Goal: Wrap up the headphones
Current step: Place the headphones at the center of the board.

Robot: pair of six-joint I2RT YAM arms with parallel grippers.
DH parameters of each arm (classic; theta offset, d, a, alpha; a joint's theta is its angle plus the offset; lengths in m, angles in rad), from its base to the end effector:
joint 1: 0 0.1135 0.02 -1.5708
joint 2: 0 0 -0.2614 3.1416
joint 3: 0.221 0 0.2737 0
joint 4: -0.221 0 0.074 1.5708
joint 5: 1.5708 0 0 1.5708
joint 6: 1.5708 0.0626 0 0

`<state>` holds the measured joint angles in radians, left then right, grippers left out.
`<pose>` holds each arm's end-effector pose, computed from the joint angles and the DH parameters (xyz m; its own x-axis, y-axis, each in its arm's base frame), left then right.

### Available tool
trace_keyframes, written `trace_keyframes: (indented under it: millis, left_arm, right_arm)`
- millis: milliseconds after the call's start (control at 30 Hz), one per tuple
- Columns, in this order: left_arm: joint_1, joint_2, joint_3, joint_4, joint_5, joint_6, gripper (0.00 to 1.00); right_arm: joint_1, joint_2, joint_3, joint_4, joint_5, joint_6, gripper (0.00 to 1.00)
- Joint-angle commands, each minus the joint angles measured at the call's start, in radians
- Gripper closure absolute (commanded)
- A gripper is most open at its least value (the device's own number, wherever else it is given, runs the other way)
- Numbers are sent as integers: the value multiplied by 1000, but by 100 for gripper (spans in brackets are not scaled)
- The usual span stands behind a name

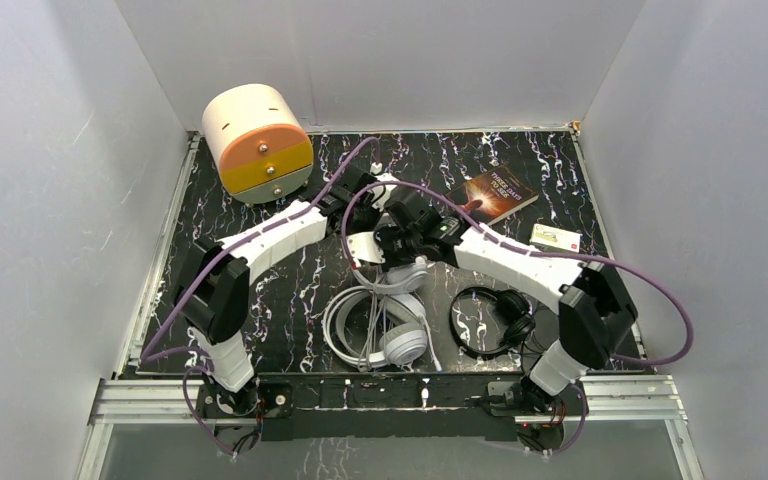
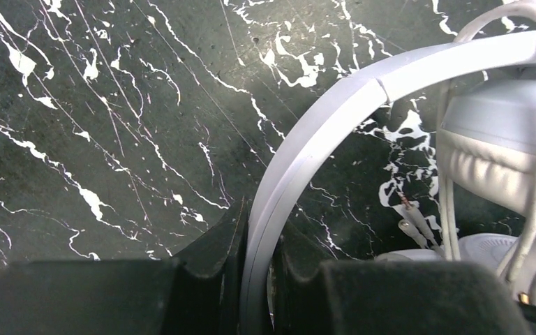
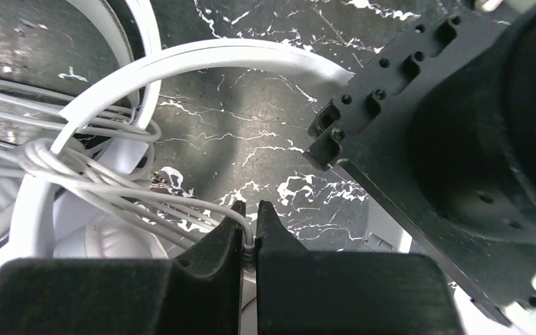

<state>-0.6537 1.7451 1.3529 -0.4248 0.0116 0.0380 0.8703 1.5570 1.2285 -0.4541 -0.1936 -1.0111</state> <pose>0.3397 -0.2612 0.2247 -0.5550 0.4730 -0.6842 0.6359 0.7715 0.0175 0.2387 0.3018 0.2500 0.4690 -0.7339 -0.4914 -0.8302 -0.1763 -0.5289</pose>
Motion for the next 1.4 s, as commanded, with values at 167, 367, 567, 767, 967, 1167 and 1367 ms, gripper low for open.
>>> trace_keyframes:
  millis: [167,367,567,767,967,1167,1367]
  left_arm:
    - [89,96,91,-21,138,-6,100]
    - [99,249,175,-38,131,-9,100]
    - [124,360,245,-40,110,-12,100]
    - [130,436,330,-73,100,-10,98]
    - [133,396,286,-80,53,-24,63]
    - [143,269,232,-63,-23,-85,46]
    - [180,106,108,-62,-22,-194,17]
  right_arm:
    - [-51,106,18,160,14,-3,96]
    - [-90,145,-12,291,-20,28,96]
    - [-128,207,4,323,-28,-10,97]
    - [-157,259,12,347,-59,-21,98]
    - [-174,266,-7,355,-87,-19,98]
    - [-178,261,-19,351,-100,-17,98]
    - [-181,256,-16,351,-110,-17,98]
